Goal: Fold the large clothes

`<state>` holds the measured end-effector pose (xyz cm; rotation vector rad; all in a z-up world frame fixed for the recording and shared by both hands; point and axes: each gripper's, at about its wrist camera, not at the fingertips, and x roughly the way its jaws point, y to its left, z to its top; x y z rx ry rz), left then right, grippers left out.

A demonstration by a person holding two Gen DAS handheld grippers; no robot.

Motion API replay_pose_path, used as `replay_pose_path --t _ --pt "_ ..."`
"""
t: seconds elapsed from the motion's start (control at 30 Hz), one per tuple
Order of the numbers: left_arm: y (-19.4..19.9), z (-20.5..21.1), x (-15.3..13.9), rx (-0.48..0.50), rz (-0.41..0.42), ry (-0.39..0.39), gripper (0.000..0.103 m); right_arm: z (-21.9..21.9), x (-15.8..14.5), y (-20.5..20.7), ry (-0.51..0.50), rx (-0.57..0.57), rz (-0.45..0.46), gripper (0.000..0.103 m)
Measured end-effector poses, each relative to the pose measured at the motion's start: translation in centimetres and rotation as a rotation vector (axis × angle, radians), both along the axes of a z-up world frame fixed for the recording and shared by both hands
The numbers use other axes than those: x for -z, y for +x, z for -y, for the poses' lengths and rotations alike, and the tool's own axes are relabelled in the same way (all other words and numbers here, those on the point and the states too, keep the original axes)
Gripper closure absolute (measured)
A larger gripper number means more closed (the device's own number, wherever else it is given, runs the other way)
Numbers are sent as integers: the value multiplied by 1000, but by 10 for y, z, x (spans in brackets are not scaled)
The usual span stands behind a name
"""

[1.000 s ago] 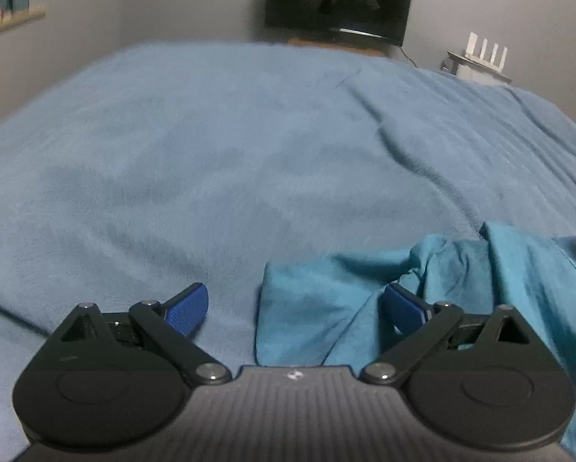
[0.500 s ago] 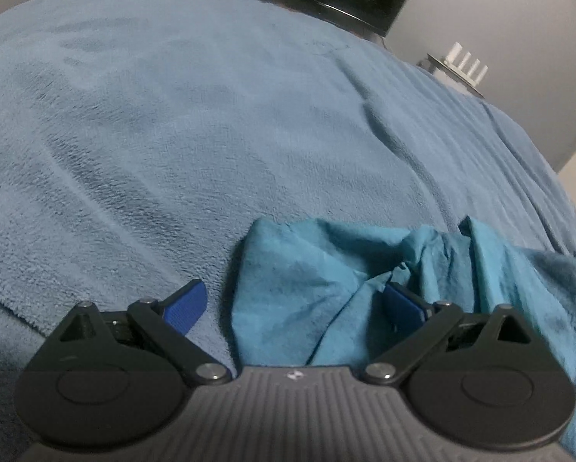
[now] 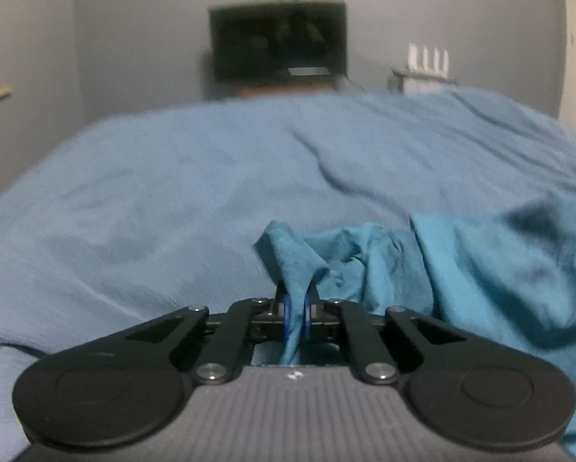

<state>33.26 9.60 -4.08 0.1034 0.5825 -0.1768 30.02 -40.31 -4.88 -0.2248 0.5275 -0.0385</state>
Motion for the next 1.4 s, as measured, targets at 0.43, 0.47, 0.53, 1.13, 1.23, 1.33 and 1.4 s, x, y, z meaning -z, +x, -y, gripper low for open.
replay_pose_path --t 0.43,0.47,0.53,1.13,1.23,1.33,1.4 --pt "-44 27 -46 23 193 56 103 -38 -25 -43 -230 -59 193 101" --pt "-46 25 -48 17 194 44 103 -39 -28 -49 -238 -69 230 101" --pt "-48 24 -46 13 182 39 103 -45 -29 -53 -250 -83 266 101" --pt "-23 11 -5 -28 21 15 103 44 6 26 180 99 -104 23" --pt "-18 3 0 -37 -2 -21 103 67 15 35 335 97 -151 21" --pt "-14 -2 4 -46 -20 -51 103 82 25 38 495 39 -170 54" --pt "-14 -3 4 -47 -22 -61 103 68 24 36 422 -12 -152 75"
